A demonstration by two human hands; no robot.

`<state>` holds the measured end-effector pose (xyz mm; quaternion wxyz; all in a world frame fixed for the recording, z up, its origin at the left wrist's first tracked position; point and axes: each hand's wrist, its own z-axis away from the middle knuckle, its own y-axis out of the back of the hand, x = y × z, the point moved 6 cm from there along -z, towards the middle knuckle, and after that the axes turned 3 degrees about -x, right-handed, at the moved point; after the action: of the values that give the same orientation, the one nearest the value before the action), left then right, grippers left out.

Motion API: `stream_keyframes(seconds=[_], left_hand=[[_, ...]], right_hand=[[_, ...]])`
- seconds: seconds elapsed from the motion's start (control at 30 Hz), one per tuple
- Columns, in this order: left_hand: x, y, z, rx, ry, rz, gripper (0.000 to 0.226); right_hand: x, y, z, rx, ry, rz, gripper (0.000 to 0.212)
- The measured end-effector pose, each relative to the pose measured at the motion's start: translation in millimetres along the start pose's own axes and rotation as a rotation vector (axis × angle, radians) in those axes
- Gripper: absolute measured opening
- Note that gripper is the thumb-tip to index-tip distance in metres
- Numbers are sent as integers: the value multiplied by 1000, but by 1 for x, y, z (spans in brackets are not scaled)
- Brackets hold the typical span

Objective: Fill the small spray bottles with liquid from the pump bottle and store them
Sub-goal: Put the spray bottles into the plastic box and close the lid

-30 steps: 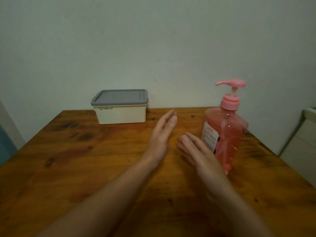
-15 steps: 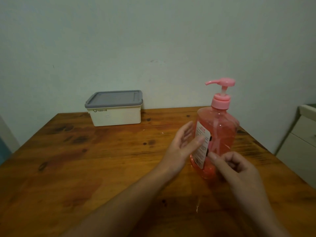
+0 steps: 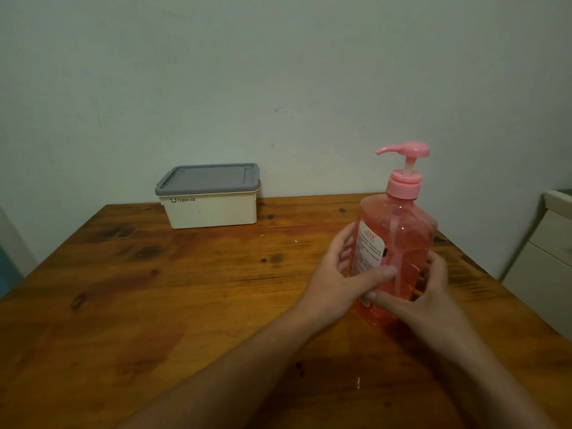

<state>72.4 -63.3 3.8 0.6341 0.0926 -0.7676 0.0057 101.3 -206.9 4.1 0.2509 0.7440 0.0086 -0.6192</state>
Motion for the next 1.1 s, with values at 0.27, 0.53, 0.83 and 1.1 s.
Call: stream_keyframes(seconds=[0.27, 0.53, 0.83, 1.1], left_hand=[[1, 1, 0, 7, -11, -1, 87], [1, 5, -1, 13, -34, 30, 82], [3, 27, -10, 58, -27, 80, 70], [2, 64, -10, 179, 20, 102, 58]], right_hand=[[3, -14, -6, -87, 49, -100, 88], [4, -15, -7, -50, 81, -115, 71], [-2, -39, -31, -34, 132, -97, 56], [-3, -71, -63, -12, 108, -97, 73]])
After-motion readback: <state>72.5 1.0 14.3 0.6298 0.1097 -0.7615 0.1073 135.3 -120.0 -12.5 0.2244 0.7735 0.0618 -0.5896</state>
